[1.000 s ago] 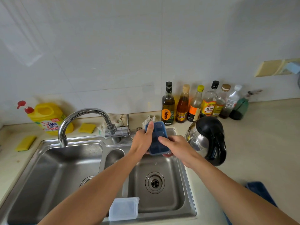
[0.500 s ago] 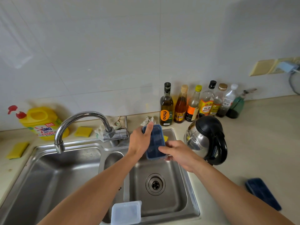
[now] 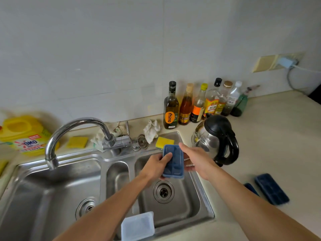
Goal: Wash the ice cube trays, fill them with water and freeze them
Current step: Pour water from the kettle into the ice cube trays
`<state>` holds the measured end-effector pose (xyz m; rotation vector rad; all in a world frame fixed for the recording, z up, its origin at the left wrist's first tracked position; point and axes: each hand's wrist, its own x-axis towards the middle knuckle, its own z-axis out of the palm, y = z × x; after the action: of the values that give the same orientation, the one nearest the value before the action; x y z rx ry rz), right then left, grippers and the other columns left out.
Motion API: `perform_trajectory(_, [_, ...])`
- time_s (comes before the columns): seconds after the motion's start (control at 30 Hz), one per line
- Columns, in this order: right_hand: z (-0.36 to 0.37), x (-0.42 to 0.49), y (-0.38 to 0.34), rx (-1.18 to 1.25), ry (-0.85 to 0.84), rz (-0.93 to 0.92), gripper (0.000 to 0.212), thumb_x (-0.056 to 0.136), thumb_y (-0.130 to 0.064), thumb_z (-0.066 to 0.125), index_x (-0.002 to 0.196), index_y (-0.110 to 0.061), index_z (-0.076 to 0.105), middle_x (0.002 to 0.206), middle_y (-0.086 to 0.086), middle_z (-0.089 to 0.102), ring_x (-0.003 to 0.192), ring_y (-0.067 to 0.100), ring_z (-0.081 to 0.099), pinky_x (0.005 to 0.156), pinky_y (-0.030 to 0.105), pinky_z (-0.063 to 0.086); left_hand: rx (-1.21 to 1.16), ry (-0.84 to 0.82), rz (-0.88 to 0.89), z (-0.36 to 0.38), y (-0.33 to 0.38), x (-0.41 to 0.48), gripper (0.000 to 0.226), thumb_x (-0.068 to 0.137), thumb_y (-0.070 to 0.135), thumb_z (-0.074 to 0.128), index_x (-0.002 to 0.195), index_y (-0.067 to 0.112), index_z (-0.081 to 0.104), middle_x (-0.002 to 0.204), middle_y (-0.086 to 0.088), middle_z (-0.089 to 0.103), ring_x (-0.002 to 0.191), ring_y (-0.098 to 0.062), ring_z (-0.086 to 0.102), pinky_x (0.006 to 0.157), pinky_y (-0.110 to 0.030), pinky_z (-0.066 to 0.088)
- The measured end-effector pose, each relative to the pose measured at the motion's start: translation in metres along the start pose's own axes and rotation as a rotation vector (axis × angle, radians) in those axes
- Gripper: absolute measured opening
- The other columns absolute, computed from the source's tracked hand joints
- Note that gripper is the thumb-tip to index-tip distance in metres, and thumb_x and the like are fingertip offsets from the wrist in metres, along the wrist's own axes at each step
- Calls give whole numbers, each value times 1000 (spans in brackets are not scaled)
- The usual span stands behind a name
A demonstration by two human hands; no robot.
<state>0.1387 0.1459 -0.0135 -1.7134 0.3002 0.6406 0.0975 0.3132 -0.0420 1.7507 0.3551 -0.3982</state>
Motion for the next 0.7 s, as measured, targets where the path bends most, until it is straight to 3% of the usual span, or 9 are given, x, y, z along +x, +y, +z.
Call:
perform_trajectory(0.13, [2,-3,5,41,78,-19,24,100,-33,65,98,-11,72,93,14,76,83,25,74,64,31,60,-10,-89,14,10,-7,-9,37,104,44,50,106,13,68,90,-13,78,61,-20,69,47,-25,50])
perform_trajectory(0.23, [-5,-10,11,60,112,-41,21,99,-32,66,95,-12,72,94,18,76,84,27,74,69,34,61,-21,-94,17,21,-5,-12,38,104,45,49,107,11,68,90,-15,77,60,-20,68,47,-25,49])
perform_trajectory(0.43, [-59,-35,20,41,23,-41,26,101,-43,60,111,-20,68,103,8,74,91,24,75,74,36,63,-69,-19,39,73,10,-16,36,103,45,52,105,14,69,88,-11,78,63,-18,71,48,-27,51])
perform_trajectory(0.53, [-102,-49,36,17,-24,-44,26,99,-42,64,115,-21,65,108,5,73,88,20,76,68,32,62,-89,8,60,115,24,-17,38,102,46,52,105,12,69,87,-5,78,64,-12,72,49,-22,50])
perform_trajectory(0.7, [-192,-62,70,-7,101,-70,24,94,-27,72,112,-14,62,106,9,72,89,24,75,62,31,60,-78,-8,82,209,46,-16,37,100,51,53,104,18,67,93,-2,76,72,-10,74,55,-26,56])
